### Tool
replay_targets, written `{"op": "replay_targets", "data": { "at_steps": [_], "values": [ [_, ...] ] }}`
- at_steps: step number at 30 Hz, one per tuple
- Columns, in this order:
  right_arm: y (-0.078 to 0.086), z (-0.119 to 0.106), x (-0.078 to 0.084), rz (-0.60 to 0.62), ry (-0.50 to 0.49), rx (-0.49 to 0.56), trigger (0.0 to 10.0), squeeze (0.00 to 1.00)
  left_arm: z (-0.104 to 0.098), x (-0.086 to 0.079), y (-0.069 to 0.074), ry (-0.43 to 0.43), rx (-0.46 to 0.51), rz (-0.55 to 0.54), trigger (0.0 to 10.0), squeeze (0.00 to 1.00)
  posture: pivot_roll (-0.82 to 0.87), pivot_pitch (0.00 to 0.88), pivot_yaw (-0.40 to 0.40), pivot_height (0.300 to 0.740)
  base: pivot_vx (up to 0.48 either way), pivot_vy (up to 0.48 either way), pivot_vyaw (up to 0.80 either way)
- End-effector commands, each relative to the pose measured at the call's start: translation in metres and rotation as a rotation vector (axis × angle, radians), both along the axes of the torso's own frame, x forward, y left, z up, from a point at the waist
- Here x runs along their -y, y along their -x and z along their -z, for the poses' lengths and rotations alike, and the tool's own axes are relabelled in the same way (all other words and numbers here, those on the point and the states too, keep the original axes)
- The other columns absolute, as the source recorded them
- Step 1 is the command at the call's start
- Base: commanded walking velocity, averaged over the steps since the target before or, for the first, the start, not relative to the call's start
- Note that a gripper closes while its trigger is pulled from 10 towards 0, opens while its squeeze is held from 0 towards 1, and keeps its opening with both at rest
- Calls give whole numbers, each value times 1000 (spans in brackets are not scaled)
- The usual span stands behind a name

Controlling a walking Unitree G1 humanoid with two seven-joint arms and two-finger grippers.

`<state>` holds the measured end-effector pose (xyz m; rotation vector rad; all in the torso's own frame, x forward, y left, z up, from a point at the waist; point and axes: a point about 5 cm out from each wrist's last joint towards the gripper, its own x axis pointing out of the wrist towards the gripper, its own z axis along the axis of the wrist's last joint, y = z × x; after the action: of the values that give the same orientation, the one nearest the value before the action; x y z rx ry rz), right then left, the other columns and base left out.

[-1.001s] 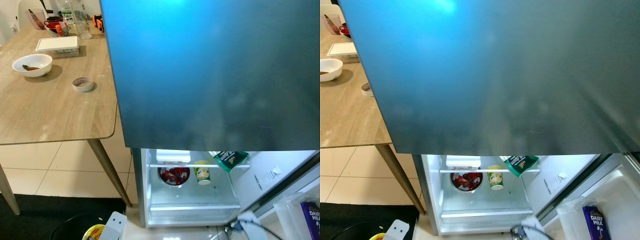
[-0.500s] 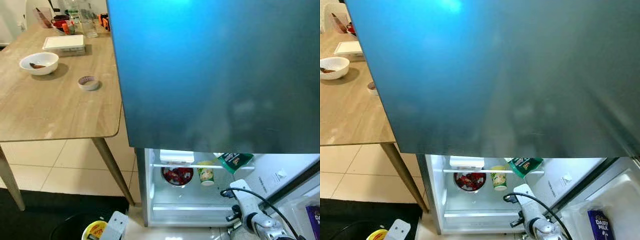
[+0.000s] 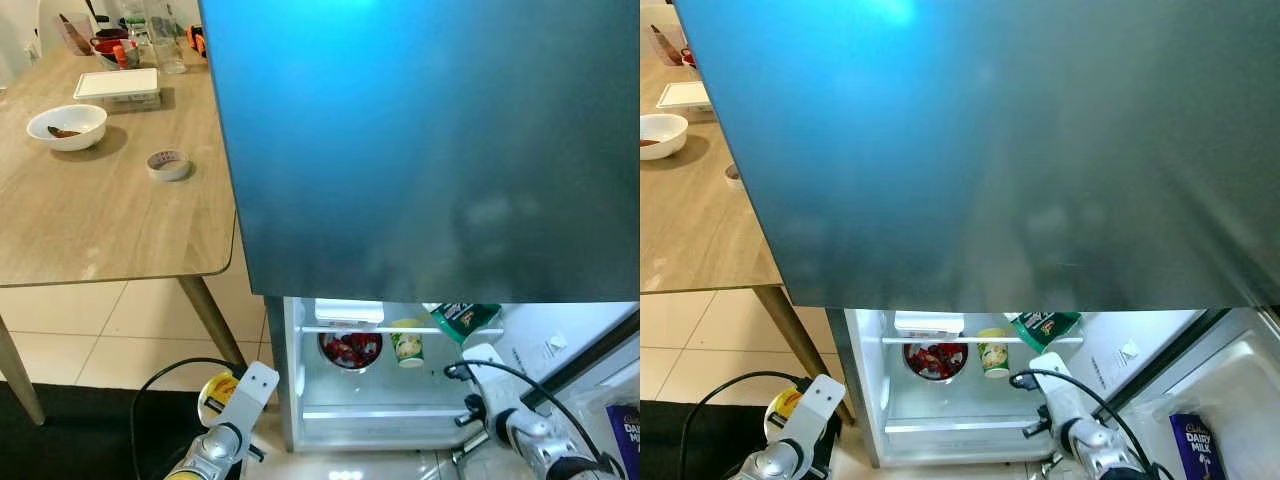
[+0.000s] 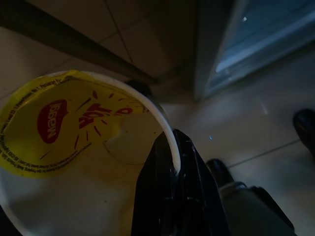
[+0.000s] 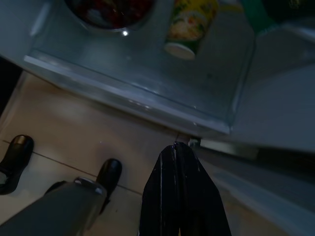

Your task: Restocking fridge

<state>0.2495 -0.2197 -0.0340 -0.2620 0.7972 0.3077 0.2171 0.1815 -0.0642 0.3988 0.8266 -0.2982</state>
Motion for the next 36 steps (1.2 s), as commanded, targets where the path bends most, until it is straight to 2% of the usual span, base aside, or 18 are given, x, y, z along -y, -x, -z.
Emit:
{"op": "replay_targets", "data": {
  "at_steps": [1, 6, 10, 13, 17, 20, 21, 23, 24, 25, 26, 28, 31, 32, 36],
  "values": [
    [3, 3, -3, -26, -1, -17, 10000, 0, 5, 3, 8, 25, -28, -6, 10000, 0, 4, 1, -50, 652, 0, 0, 0],
    [4, 3, -4, -61, 6, -27, 10000, 0, 12, 4, 22, 75, -86, 4, 10000, 0, 6, 5, -49, 632, 0, 0, 0],
    [4, 3, -4, -79, 14, -30, 10000, 0, 16, 2, 31, 59, -108, 23, 10000, 0, 6, 7, -51, 612, 0, 0, 0],
    [4, 3, -5, -90, 13, -29, 10000, 0, 16, 3, 31, 55, -104, 27, 10000, 0, 4, 11, -53, 602, 0, 0, 0],
    [3, 2, -7, -102, 8, -23, 10000, 0, 12, 4, 23, 48, -63, 30, 10000, 0, 2, 14, -54, 587, 0, 0, 0],
    [0, 0, -9, -109, -17, -3, 10000, 0, 3, 3, 7, 47, 18, 13, 10000, 0, 1, 18, -56, 587, 0, 0, 0],
    [0, 0, -9, -109, -17, -3, 10000, 0, 3, 3, 7, 47, 18, 13, 10000, 0, 1, 18, -56, 587, 0, 0, 0],
    [0, 0, -9, -117, -21, 2, 10000, 0, -6, 5, -6, 56, 85, 13, 10000, 0, 1, 20, -57, 587, 0, 0, 0],
    [0, 0, -9, -117, -21, 2, 10000, 0, -6, 5, -6, 56, 85, 13, 10000, 0, 1, 20, -57, 587, 0, 0, 0],
    [0, -1, -10, -132, -26, 4, 10000, 0, -17, 10, -21, 76, 153, 42, 10000, 0, -2, 24, -57, 587, 0, 0, 0],
    [0, -1, -10, -132, -26, 4, 10000, 0, -17, 10, -21, 76, 153, 42, 10000, 0, -2, 24, -57, 587, 0, 0, 0],
    [-1, -2, -11, -147, -28, 3, 10000, 0, -24, 16, -30, 90, 198, 77, 10000, 0, -2, 24, -57, 587, 0, 0, 0],
    [-2, -2, -12, -159, -27, 2, 10000, 0, -27, 20, -33, 99, 213, 95, 10000, 0, -6, 31, -57, 587, 0, 0, 0],
    [-3, -3, -14, -193, -30, -16, 10000, 0, -32, 31, -39, 139, 238, 136, 10000, 0, -6, 31, -57, 577, 0, 0, 0],
    [-3, -3, -17, -221, -42, -29, 10000, 0, -36, 40, -42, 174, 257, 166, 10000, 0, -6, 31, -57, 567, 0, 0, 0]
  ]
}}
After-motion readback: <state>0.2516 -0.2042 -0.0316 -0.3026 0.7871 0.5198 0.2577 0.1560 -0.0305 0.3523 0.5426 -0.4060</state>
